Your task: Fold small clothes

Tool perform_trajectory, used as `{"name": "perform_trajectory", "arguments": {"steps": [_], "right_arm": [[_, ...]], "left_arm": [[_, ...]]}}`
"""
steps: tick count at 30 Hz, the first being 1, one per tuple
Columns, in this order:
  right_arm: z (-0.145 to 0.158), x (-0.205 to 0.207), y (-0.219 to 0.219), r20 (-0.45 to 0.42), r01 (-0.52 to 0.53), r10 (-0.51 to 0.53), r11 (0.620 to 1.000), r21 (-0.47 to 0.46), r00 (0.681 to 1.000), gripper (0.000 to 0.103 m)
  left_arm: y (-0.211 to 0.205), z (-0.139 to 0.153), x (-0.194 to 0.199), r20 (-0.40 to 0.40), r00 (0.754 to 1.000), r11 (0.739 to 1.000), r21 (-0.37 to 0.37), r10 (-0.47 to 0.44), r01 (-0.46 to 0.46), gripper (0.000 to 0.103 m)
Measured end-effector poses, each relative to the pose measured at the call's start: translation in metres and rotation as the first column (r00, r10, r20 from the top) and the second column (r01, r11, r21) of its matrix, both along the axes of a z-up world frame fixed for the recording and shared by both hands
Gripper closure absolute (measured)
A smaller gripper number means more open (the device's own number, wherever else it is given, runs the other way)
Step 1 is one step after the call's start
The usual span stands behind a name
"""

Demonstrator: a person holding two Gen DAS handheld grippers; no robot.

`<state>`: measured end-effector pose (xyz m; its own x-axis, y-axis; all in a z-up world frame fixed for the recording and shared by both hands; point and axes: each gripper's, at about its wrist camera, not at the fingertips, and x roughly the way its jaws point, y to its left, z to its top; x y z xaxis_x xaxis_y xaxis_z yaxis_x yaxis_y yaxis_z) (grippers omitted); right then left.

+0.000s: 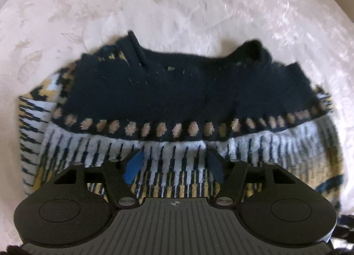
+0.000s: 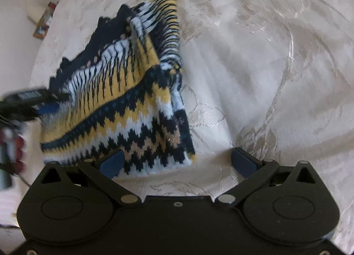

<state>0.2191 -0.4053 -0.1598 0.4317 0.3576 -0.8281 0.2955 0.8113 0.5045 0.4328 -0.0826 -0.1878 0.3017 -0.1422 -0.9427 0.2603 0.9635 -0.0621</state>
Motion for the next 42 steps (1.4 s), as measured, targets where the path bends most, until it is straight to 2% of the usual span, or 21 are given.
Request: {"name": "perform_trajectory", "arguments": {"steps": [4,6,14,19,27,34,36,38,39,40,41,42], "right_arm": [[0.001,0.002,-0.023,0.011,0.069,-0.071,0.99,0.124,0.997,0.0],[0.003,0.007,-0.028,0.042,0.08,-0.087,0.986,0.146,0.995,0.0],[0.005,0.062,-0.019,0.126,-0.052,0.037,0.992,0.111,0.991,0.0],[0.007,0.091,-0.008,0.176,-0.131,0.113,0.987,0.094,0.978,0.0],[-0.002,0.121,-0.005,0.197,-0.12,0.097,0.987,0.108,0.976,0.0],[0.001,0.116,-0.008,0.197,-0.129,0.102,0.983,0.128,0.975,0.0],[0.005,0.115,-0.01,0.181,-0.128,0.104,0.983,0.128,0.978,0.006],[0.01,0.112,-0.01,0.167,-0.125,0.106,0.987,0.104,0.98,0.036],[0.011,0.11,-0.011,0.157,-0.122,0.105,0.987,0.103,0.982,0.043],[0.012,0.109,-0.01,0.145,-0.115,0.1,0.989,0.097,0.984,0.057],[0.016,0.106,-0.01,0.14,-0.107,0.095,0.991,0.077,0.986,0.064],[0.019,0.104,-0.008,0.142,-0.101,0.091,0.993,0.062,0.986,0.064]], "left_arm": [[-0.002,-0.006,0.001,0.007,1.0,1.0,0.021,-0.013,0.013,0.029],[-0.002,-0.007,0.002,0.005,1.0,1.0,0.021,-0.013,0.013,0.027],[-0.002,-0.009,0.009,-0.007,1.0,1.0,0.015,-0.01,0.01,0.023],[-0.002,-0.009,0.009,-0.008,1.0,1.0,0.016,-0.009,0.009,0.02],[-0.007,-0.01,0.01,-0.011,1.0,1.0,0.023,-0.012,0.013,0.017],[-0.007,-0.008,0.012,-0.013,1.0,1.0,0.019,-0.017,0.017,0.017],[-0.004,-0.005,0.011,-0.013,1.0,1.0,0.005,-0.016,0.016,0.017],[0.003,-0.003,0.01,-0.015,1.0,1.0,-0.016,-0.014,0.014,0.018],[0.006,0.0,0.009,-0.017,1.0,1.0,-0.026,-0.011,0.01,0.018],[0.01,0.003,0.007,-0.018,1.0,0.999,-0.033,-0.008,0.007,0.019],[0.014,0.007,0.005,-0.017,1.0,0.999,-0.037,-0.003,0.003,0.019],[0.019,0.011,0.002,-0.011,1.0,0.999,-0.035,0.002,-0.002,0.019]]}}
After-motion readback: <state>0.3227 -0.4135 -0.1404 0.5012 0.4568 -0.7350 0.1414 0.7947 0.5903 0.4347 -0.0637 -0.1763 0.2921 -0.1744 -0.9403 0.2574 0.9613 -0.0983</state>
